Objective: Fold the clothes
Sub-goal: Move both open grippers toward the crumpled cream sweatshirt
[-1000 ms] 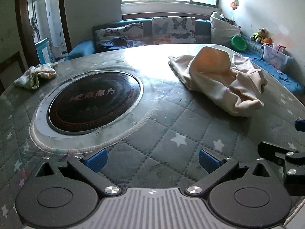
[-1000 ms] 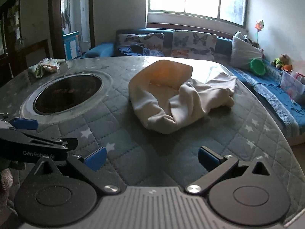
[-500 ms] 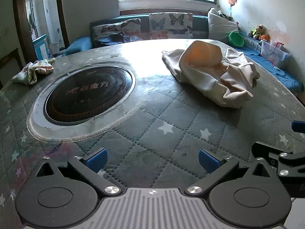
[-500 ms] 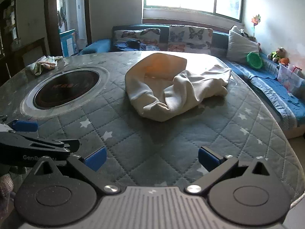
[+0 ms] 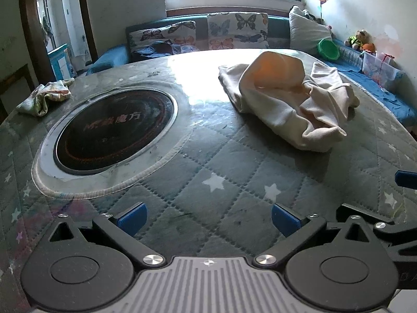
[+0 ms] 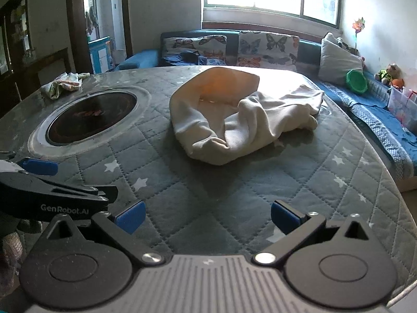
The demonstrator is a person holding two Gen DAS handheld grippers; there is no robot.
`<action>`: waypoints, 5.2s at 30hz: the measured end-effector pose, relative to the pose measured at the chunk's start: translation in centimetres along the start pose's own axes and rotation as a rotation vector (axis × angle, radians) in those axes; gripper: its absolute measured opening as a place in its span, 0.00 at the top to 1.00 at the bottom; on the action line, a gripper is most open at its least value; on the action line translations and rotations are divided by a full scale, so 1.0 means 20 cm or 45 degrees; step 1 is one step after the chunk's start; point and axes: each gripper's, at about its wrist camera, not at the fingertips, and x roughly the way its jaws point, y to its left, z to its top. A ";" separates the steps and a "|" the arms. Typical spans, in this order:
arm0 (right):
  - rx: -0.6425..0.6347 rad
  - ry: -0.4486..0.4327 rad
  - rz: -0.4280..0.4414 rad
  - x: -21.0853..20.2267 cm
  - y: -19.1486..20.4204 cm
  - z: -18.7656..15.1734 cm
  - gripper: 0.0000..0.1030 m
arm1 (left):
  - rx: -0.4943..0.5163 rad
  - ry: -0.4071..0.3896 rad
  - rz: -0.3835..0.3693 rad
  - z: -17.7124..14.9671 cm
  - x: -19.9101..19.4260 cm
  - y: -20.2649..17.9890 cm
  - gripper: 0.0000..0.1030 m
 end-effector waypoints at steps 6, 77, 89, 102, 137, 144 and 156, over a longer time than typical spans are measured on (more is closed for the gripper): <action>0.009 0.013 0.011 0.00 -0.04 0.01 0.00 | -0.006 0.023 -0.004 0.01 0.02 -0.03 0.00; 0.208 0.164 0.045 0.17 -0.11 0.18 0.00 | -0.005 0.122 -0.006 0.22 0.18 -0.02 0.00; 0.295 0.182 0.094 0.17 -0.17 0.24 0.00 | -0.006 0.109 -0.018 0.26 0.17 -0.02 0.00; 0.347 0.261 0.110 0.23 -0.18 0.27 0.00 | -0.023 0.129 -0.011 0.26 0.19 0.01 0.00; 0.340 0.390 0.040 0.28 -0.22 0.24 0.00 | 0.059 0.249 -0.034 0.24 0.23 -0.06 0.00; 0.336 0.373 0.023 0.28 -0.24 0.25 0.00 | 0.082 0.263 -0.013 0.25 0.24 -0.07 0.00; 0.324 0.323 0.015 0.28 -0.24 0.29 0.00 | 0.071 0.244 0.008 0.31 0.24 -0.04 0.00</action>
